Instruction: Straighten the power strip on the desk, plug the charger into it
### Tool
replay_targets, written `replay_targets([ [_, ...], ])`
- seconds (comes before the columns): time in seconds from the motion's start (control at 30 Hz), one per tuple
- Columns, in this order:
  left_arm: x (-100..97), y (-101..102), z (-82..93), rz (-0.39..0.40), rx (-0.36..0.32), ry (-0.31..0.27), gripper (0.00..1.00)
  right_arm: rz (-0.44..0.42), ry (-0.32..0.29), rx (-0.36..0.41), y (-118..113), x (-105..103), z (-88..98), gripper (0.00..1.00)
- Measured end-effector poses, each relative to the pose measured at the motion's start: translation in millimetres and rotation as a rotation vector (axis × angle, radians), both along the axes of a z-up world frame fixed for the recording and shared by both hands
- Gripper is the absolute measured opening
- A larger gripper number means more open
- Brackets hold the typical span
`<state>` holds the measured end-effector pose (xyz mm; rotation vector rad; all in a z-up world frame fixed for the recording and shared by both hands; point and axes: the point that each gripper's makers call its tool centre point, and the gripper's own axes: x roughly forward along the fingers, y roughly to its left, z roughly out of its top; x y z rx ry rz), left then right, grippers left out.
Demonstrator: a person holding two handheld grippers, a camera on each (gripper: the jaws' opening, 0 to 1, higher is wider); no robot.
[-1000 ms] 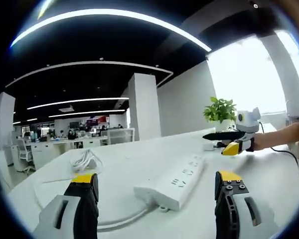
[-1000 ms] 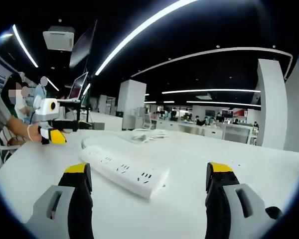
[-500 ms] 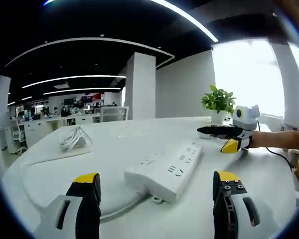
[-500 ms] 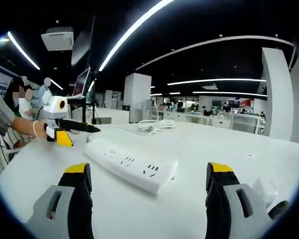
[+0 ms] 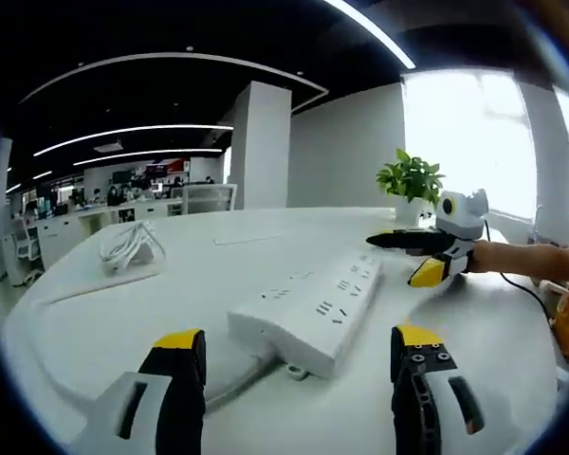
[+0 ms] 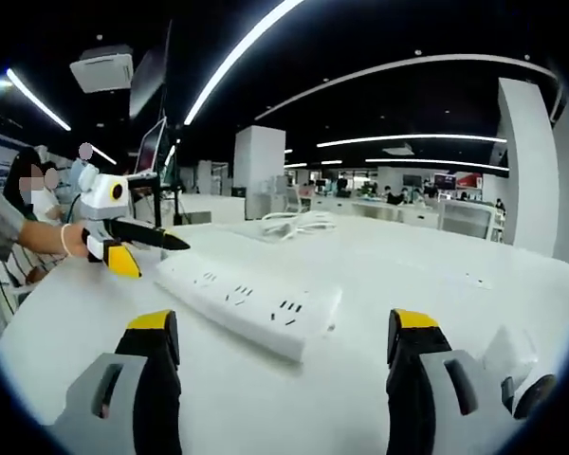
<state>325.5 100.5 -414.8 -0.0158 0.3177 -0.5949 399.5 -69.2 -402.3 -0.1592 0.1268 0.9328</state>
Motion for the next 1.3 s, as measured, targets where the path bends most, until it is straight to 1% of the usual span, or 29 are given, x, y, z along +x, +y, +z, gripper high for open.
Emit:
replay_targets([
  [0.17,0.2,-1.5,-2.7,-0.012,0.008,0.019,0.79,-0.003,0.021,-0.007,0.1,0.9,-2.9,0.87],
  [0.37,-0.4,-4.9,-3.4,-0.026,0.015,0.026,0.77,-0.016,0.035,0.0,-0.2,4.5,-3.9,0.84],
  [0.6,1.6,-6.9,-4.8,-0.033,0.029,0.032,0.73,-0.005,0.038,-0.022,4.6,4.0,-6.6,0.78],
  [0.7,2.1,-7.5,-5.9,-0.035,0.037,0.034,0.72,0.001,0.028,-0.046,6.6,4.0,-8.1,0.76],
  [0.77,2.4,-7.6,-6.7,-0.035,0.039,0.036,0.7,0.008,0.024,-0.048,7.9,3.7,-8.0,0.73],
  [0.87,3.0,-7.4,-8.0,-0.036,0.037,0.042,0.68,0.009,0.031,-0.05,8.5,4.3,-9.0,0.68],
  [1.0,3.7,-6.3,-8.4,-0.035,0.045,0.043,0.65,0.015,0.047,-0.053,9.1,4.9,-11.8,0.66],
  [1.07,4.3,-5.9,-7.9,-0.035,0.049,0.039,0.62,0.013,0.052,-0.057,8.7,5.9,-13.0,0.64],
  [1.13,4.5,-6.8,-7.7,-0.039,0.042,0.043,0.61,0.014,0.058,-0.056,8.7,6.3,-13.8,0.61],
  [1.3,5.5,-8.0,-9.9,-0.043,0.039,0.051,0.59,0.008,0.077,-0.041,8.2,7.9,-14.8,0.6],
])
